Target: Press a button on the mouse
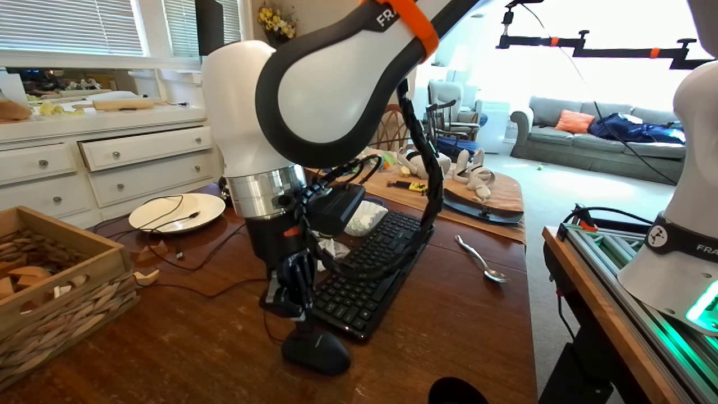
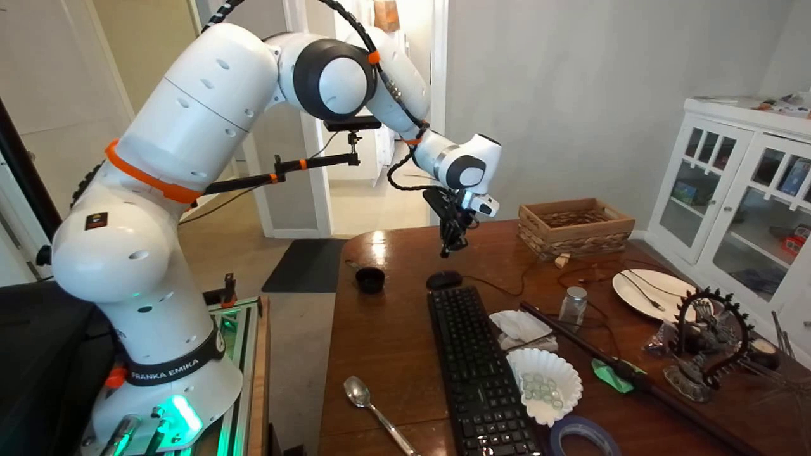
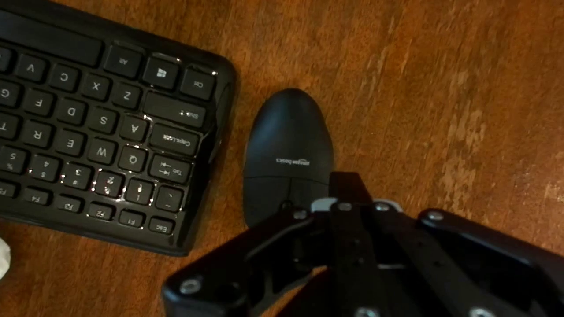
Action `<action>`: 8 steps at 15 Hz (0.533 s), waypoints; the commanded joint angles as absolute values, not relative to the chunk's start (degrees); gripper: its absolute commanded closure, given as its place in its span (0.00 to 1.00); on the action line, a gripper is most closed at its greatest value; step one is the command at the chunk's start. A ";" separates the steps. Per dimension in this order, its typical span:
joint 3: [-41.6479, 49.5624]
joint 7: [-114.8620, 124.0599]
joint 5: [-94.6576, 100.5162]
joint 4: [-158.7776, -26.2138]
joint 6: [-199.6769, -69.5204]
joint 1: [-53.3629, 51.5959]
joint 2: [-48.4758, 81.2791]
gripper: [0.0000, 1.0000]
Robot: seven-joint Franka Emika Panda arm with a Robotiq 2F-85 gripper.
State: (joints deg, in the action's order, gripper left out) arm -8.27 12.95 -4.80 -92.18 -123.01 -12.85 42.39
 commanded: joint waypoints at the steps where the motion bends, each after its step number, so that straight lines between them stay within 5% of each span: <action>1: -7.73 12.02 -5.06 -88.72 -120.93 -13.28 45.21 1.00; 8: -6.84 13.30 -4.27 -86.45 -121.42 -14.27 48.05 1.00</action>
State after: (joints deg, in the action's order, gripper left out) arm -7.82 12.82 -4.73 -89.11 -122.86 -13.04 45.77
